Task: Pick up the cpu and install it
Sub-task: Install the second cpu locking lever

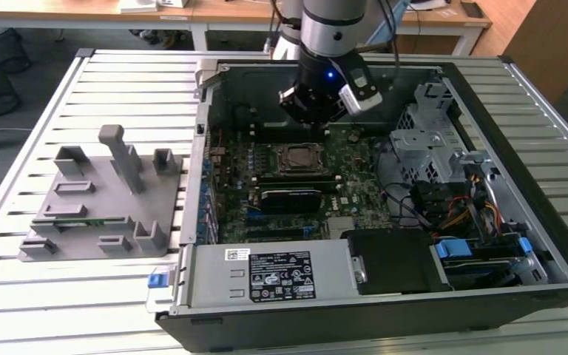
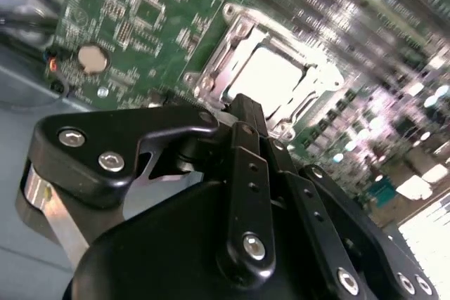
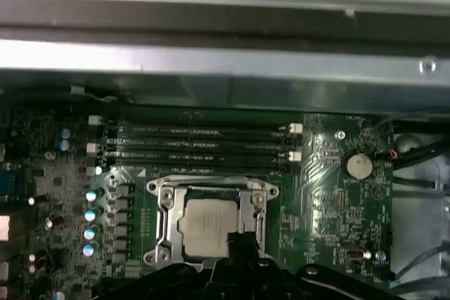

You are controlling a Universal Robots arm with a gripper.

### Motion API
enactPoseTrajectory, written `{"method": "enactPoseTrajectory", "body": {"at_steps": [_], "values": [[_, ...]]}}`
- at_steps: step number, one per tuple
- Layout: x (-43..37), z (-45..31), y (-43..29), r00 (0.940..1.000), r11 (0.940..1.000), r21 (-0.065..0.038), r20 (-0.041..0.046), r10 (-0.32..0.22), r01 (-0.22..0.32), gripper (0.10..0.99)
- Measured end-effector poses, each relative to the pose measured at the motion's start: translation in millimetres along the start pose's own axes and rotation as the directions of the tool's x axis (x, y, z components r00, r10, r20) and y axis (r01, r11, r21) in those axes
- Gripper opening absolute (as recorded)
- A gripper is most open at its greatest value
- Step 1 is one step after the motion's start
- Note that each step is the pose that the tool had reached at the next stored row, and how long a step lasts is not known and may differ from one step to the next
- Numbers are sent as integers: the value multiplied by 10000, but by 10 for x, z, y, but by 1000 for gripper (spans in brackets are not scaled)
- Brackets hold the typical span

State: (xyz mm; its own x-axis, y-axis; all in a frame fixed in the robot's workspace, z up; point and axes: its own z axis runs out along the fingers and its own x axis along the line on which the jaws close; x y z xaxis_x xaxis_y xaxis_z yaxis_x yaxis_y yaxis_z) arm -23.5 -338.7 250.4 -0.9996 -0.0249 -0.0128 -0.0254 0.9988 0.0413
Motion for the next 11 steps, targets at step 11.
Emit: {"method": "enactPoseTrajectory", "body": {"at_steps": [11], "values": [[-9,-8,-219,9999,10000,-55,-119,4,-5,106]]}}
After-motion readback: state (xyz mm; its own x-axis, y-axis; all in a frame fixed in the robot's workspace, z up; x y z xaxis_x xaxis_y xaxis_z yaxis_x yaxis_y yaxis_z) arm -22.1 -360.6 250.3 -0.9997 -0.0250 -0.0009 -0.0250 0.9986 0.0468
